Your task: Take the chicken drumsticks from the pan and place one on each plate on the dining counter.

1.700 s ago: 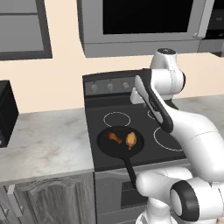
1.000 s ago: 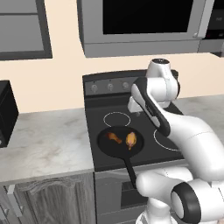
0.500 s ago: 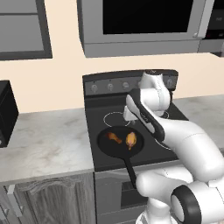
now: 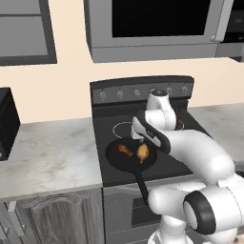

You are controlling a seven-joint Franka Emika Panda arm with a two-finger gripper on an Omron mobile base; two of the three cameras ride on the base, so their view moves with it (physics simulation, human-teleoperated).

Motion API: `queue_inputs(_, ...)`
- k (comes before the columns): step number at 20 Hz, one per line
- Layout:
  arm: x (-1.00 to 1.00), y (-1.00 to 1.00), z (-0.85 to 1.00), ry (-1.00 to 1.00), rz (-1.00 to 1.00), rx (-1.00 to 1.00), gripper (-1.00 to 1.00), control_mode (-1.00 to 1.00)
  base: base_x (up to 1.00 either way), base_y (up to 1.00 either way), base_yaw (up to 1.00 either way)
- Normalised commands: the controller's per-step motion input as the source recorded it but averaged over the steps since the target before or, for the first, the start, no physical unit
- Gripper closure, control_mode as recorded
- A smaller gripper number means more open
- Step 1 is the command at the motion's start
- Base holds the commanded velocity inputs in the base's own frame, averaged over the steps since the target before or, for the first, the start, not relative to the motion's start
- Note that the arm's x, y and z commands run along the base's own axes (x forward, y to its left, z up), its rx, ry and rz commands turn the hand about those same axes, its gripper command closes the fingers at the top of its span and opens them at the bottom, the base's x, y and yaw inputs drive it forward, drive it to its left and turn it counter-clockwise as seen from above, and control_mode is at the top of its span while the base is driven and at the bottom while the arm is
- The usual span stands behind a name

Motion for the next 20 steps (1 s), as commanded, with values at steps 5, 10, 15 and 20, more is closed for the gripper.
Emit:
queue_inputs(5, 0.37, 0.00, -0.59, 0.00, -0.06, -0.04, -1.00, -1.00, 0.00, 0.00, 0.00)
queue_inputs(10, 0.30, 0.03, -0.57, 0.00, -0.06, -0.05, -1.00, -1.00, 0.00, 0.00, 0.00)
queue_inputs(15, 0.29, 0.04, -0.56, 0.00, -0.06, -0.05, -1.00, -1.00, 0.00, 0.00, 0.00)
queue_inputs(20, 0.26, 0.00, -0.48, 0.00, -0.06, -0.02, -1.00, -1.00, 0.00, 0.00, 0.00)
